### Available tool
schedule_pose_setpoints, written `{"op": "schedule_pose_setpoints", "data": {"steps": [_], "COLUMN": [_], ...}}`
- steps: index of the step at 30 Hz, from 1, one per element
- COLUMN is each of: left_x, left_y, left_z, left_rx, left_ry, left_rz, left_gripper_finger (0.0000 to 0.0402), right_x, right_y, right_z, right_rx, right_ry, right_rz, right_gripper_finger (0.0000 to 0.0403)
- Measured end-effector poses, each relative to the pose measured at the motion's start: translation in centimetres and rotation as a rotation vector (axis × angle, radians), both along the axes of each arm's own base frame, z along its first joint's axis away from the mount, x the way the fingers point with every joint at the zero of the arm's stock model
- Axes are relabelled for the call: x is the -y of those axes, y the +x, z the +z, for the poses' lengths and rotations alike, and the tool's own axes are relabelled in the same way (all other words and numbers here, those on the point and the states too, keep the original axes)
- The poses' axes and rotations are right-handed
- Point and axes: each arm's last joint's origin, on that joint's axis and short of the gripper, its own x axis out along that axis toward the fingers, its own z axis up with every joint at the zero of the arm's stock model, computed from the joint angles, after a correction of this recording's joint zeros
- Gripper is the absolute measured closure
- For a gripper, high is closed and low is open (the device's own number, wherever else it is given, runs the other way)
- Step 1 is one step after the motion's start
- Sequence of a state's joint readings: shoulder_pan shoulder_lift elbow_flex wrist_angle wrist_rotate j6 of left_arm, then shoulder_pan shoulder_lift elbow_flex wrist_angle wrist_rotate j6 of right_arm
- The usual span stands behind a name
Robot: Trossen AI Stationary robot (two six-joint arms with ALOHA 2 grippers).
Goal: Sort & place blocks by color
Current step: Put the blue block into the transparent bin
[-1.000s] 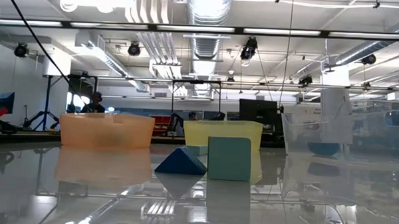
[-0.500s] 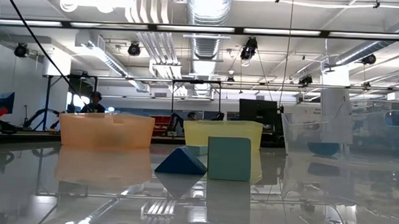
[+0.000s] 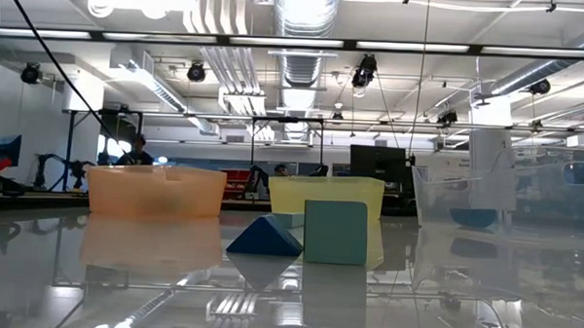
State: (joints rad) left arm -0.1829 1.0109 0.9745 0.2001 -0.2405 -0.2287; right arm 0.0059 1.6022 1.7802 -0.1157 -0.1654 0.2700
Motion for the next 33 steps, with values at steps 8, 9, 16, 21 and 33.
{"op": "schedule_pose_setpoints", "data": {"steps": [8, 9, 16, 21, 33], "left_x": [0.0, 0.0, -0.3, -0.4, -0.5], "left_y": [-0.1, -0.2, -1.2, -1.9, -1.8], "left_z": [-0.2, -0.2, -0.6, -0.9, -1.5], "left_rx": [-0.021, -0.032, -0.077, -0.105, -0.122], "left_ry": [0.0, -0.006, -0.039, -0.035, -0.035], "left_rz": [-0.001, -0.002, 0.008, 0.022, 0.049], "left_gripper_finger": [0.0228, 0.0222, 0.0165, 0.0145, 0.0143], "right_x": [0.2, 0.2, 0.4, 0.8, 0.8], "right_y": [-0.2, -0.2, -1.2, -3.0, -7.7], "right_z": [-0.3, -0.5, -1.3, -3.7, -12.7], "right_rx": [-0.054, -0.068, -0.23, -0.559, -1.35], "right_ry": [0.028, 0.034, 0.098, 0.176, 0.26], "right_rz": [-0.007, -0.008, -0.025, -0.083, -0.318], "right_gripper_finger": [0.0281, 0.0281, 0.0281, 0.0281, 0.0281]}}
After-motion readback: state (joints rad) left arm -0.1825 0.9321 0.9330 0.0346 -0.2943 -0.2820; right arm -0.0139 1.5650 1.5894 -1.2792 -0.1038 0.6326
